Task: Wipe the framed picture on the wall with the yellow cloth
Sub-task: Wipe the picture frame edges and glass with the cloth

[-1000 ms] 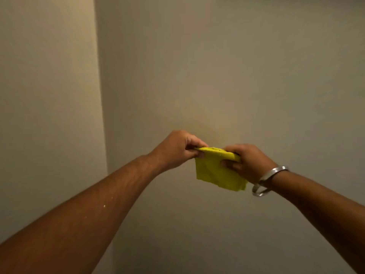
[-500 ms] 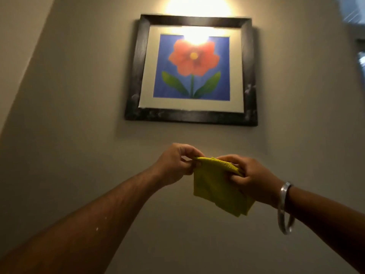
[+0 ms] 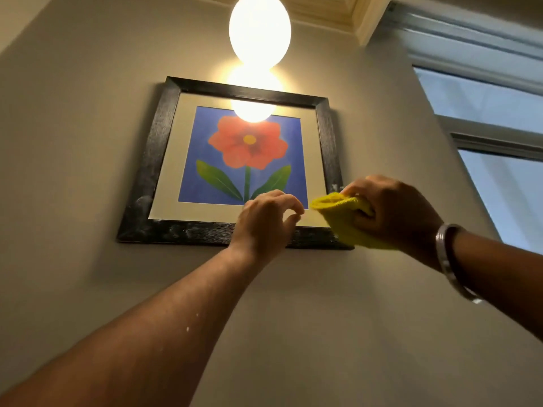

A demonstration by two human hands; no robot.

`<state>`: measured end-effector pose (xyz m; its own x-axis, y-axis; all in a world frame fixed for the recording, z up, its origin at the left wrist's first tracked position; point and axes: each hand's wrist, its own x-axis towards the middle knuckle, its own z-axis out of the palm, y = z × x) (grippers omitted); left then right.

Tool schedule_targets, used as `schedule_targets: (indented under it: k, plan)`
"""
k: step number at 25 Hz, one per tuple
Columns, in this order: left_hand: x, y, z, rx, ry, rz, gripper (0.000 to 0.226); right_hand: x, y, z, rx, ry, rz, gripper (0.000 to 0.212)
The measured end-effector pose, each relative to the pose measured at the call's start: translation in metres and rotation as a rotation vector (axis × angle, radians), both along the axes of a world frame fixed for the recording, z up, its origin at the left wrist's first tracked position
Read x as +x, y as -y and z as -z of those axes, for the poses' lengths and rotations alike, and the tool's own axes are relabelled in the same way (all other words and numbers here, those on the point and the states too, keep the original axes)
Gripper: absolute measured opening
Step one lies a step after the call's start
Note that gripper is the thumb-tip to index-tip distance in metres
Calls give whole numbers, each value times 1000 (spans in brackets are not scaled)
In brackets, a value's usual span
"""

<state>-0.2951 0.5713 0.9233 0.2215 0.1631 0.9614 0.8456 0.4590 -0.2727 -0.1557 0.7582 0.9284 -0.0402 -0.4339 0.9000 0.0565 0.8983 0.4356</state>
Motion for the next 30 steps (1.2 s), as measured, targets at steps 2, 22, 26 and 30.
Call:
schedule_targets:
  k: [2, 22, 26, 30]
  plan:
    - [-21, -1, 5, 66, -38, -287, 46, -5, -10, -19, -44, -175, 81, 36]
    - [-58, -20, 13, 258, -145, -583, 82, -102, 1, -177, -455, 56, 11, 50]
    - [-55, -19, 11, 266, -113, -583, 83, -102, -9, -139, -377, 4, 65, 44]
    - [-52, -20, 13, 237, -98, -578, 83, -95, -40, 28, -155, 77, 45, 47]
